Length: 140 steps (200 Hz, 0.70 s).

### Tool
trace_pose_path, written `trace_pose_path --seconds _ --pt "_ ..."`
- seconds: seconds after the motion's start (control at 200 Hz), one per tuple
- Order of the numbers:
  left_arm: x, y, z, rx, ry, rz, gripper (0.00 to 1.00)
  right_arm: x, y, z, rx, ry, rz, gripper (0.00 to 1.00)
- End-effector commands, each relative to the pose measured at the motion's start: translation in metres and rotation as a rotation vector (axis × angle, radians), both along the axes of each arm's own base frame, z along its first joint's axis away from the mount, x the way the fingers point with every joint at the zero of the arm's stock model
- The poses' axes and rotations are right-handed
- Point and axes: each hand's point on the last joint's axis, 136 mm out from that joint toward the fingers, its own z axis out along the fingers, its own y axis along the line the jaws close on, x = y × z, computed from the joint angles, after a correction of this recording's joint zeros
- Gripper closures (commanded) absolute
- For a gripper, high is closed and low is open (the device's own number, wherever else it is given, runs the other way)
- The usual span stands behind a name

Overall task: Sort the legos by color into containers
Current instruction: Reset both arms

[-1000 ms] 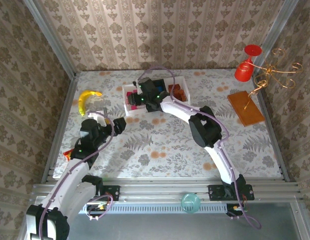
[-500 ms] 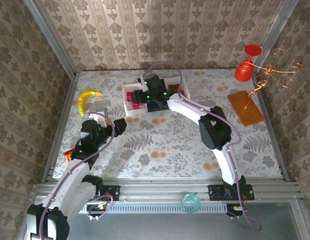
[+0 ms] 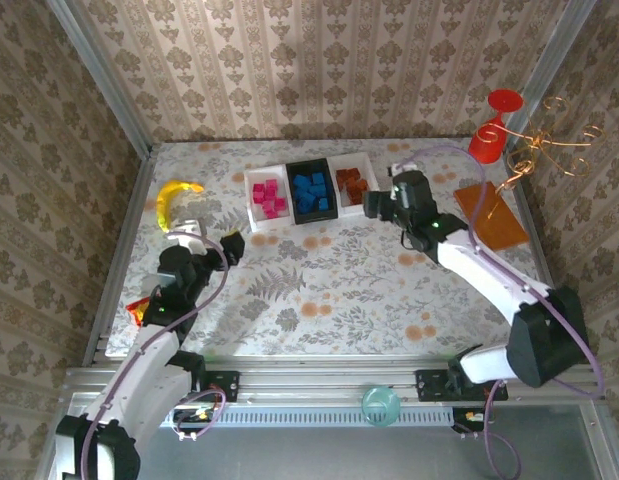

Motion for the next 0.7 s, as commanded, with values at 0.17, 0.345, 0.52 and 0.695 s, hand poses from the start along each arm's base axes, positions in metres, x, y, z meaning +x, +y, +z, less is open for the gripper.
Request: trace_pose_path --seconds 0.17,0.345,0.52,0.695 --pt "0.031 0.057 0.014 0.140 -0.112 0.235 0.03 -0.022 -0.075 -0.007 -0.170 -0.078 -0.250 0.00" --pt "0.045 0.068 0.001 0.350 -0.072 0.228 0.01 -0.032 -0.107 -0.030 -0.256 -0.055 -0.332 0.00" --pt "0.057 0.078 -0.027 0.435 0.007 0.216 0.00 -0.030 -0.121 -0.048 -0.265 -0.067 -0.340 0.00" --pt "0.061 0.081 -0.048 0.442 -0.001 0.208 0.00 -0.025 -0.122 -0.071 -0.284 -0.065 -0.267 0.00"
